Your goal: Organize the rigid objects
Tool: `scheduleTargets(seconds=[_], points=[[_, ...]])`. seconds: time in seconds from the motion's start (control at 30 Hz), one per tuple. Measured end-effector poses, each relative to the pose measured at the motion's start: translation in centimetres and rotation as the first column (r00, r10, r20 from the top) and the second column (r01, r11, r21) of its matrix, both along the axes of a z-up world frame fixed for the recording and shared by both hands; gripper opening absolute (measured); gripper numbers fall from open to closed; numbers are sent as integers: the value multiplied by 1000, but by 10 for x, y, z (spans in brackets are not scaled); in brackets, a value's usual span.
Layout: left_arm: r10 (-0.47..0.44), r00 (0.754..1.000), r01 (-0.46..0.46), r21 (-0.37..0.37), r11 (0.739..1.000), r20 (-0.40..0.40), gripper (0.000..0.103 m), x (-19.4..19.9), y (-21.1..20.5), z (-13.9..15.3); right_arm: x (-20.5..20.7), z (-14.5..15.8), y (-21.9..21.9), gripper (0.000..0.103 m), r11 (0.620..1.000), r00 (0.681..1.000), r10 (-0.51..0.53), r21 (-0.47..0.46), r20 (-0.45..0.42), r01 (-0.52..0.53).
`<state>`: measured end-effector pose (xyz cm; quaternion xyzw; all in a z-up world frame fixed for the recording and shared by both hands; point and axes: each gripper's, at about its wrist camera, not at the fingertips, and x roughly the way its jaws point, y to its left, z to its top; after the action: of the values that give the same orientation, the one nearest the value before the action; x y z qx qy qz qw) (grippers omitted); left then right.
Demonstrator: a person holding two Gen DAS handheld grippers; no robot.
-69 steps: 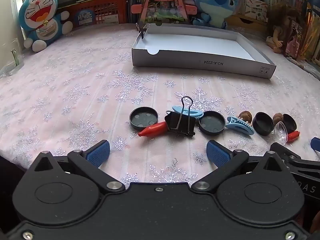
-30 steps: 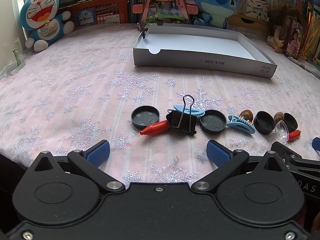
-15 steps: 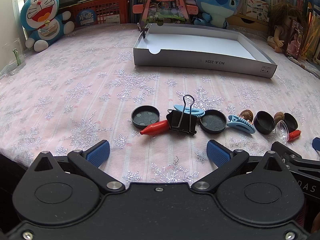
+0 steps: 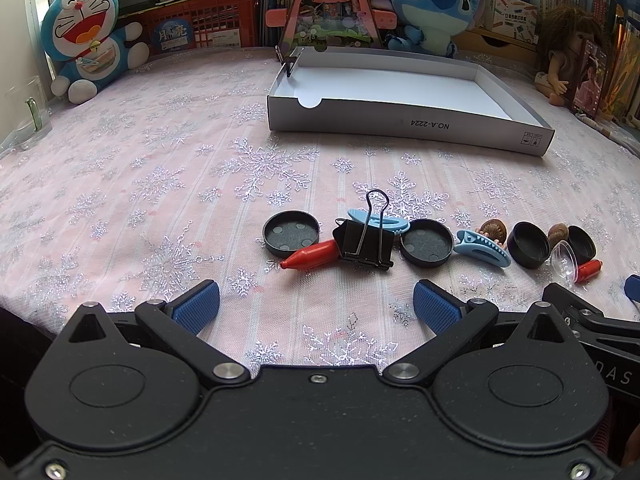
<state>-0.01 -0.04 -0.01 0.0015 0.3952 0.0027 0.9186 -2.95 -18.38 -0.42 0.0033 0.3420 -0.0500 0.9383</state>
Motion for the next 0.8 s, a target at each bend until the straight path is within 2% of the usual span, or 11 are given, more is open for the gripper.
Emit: scheduleTargets(seconds=[0.8], points=[[-6, 1000, 6, 1, 1000, 5, 103, -1, 3, 0, -8, -1, 0, 103, 1000, 1000, 3, -5, 30, -3]])
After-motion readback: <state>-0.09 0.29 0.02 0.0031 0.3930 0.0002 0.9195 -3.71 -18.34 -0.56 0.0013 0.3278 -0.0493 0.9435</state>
